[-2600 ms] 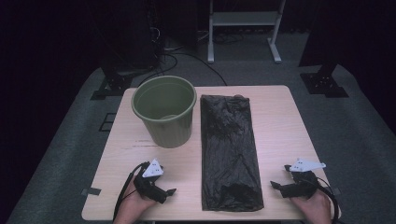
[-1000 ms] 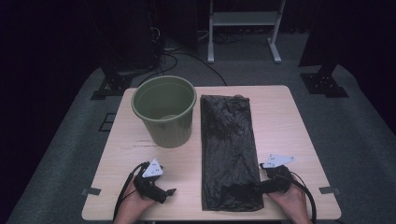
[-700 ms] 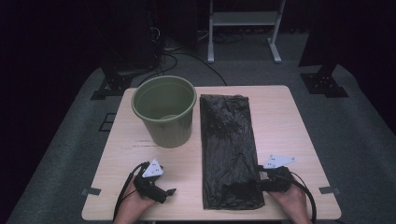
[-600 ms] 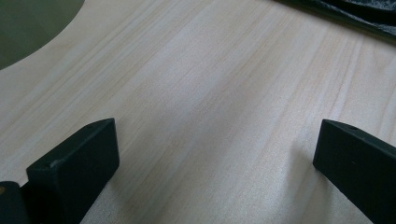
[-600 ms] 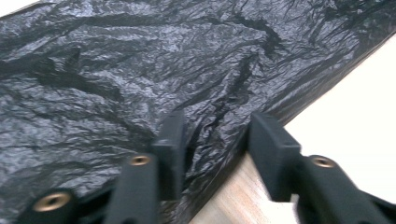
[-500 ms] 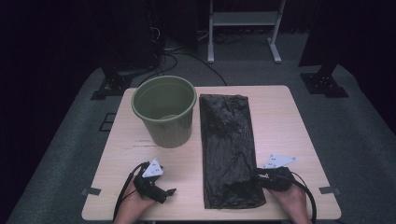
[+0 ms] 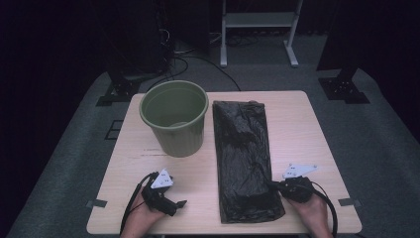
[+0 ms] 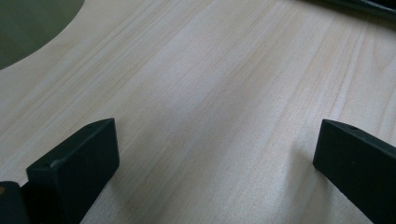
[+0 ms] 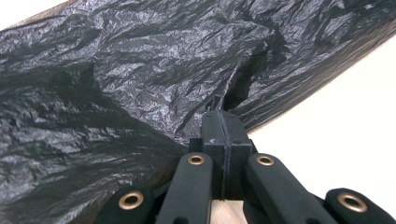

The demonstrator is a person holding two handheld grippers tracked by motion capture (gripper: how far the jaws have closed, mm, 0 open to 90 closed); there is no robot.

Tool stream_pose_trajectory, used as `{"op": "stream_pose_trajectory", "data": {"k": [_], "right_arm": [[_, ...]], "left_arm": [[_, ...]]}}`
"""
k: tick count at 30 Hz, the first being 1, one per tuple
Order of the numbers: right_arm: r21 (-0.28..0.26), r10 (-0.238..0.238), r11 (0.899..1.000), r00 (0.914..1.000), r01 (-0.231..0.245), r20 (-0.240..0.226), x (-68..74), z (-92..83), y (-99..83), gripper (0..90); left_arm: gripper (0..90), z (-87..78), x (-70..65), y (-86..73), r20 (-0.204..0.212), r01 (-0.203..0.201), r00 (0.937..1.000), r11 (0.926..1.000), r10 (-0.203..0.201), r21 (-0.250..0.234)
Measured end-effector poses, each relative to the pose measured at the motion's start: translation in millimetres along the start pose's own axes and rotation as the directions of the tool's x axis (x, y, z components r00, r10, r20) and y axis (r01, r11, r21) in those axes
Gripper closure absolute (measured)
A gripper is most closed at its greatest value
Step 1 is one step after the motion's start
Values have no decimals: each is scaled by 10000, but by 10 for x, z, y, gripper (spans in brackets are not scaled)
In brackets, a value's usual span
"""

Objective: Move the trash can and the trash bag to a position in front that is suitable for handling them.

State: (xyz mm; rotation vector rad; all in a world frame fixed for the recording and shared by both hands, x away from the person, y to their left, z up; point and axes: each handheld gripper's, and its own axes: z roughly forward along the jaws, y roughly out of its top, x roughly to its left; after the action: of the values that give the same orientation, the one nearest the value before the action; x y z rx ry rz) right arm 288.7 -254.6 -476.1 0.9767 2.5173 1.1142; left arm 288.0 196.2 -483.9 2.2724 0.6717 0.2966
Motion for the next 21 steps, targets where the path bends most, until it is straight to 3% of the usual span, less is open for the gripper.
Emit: {"op": "stream_pose_trajectory", "data": {"k": [21], "right_arm": [[-65,871,9962,9934,-869,751,-270,-494,-346,896]], "left_arm": [[0,-1,4,0,-35,20,10000,10000,-19,9]]}}
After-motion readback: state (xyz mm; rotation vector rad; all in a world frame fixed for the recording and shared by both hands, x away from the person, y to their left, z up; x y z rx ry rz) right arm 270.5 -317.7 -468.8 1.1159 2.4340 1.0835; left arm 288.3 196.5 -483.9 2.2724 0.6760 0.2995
